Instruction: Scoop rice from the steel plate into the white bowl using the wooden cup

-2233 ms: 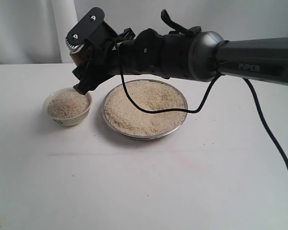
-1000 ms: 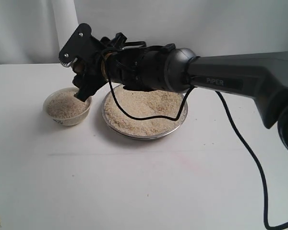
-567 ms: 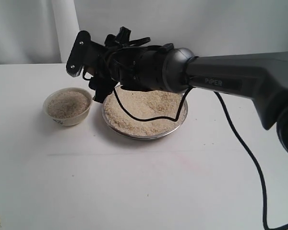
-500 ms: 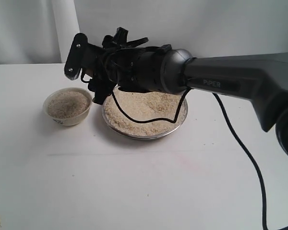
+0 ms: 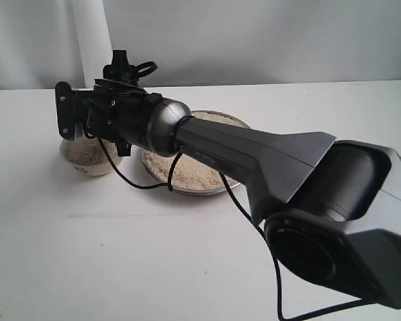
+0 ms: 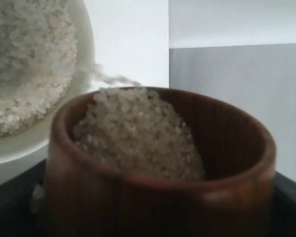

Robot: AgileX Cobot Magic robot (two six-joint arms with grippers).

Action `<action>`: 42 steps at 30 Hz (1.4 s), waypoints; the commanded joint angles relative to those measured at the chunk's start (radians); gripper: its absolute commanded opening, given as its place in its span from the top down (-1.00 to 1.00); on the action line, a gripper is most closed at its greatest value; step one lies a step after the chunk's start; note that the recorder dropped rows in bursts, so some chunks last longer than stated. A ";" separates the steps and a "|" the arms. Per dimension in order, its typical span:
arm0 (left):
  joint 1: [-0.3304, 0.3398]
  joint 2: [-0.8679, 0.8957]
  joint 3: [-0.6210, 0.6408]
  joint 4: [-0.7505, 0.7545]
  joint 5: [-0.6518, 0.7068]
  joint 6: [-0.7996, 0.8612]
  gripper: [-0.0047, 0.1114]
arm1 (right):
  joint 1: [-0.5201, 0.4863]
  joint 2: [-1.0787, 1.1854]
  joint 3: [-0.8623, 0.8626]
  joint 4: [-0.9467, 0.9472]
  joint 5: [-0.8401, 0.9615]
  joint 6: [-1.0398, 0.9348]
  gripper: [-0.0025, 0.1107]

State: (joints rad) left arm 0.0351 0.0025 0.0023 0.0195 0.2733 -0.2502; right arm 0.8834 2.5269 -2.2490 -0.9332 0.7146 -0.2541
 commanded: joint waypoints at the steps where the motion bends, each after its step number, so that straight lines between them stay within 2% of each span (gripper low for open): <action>1: -0.005 -0.003 -0.002 -0.002 -0.008 -0.003 0.92 | 0.024 0.014 -0.044 -0.017 0.029 -0.128 0.96; 16: -0.005 -0.003 -0.002 -0.002 -0.008 -0.003 0.92 | 0.024 0.016 -0.044 -0.071 0.056 -0.239 0.96; 27: -0.005 -0.003 -0.002 -0.002 -0.008 -0.003 0.92 | 0.024 0.062 -0.044 -0.239 0.001 -0.239 0.96; 42: -0.005 -0.003 -0.002 -0.002 -0.008 -0.003 0.92 | 0.024 0.062 -0.044 -0.350 -0.052 -0.268 0.96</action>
State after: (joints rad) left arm 0.0351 0.0025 0.0023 0.0195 0.2733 -0.2502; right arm 0.9065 2.6026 -2.2839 -1.2375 0.6817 -0.5172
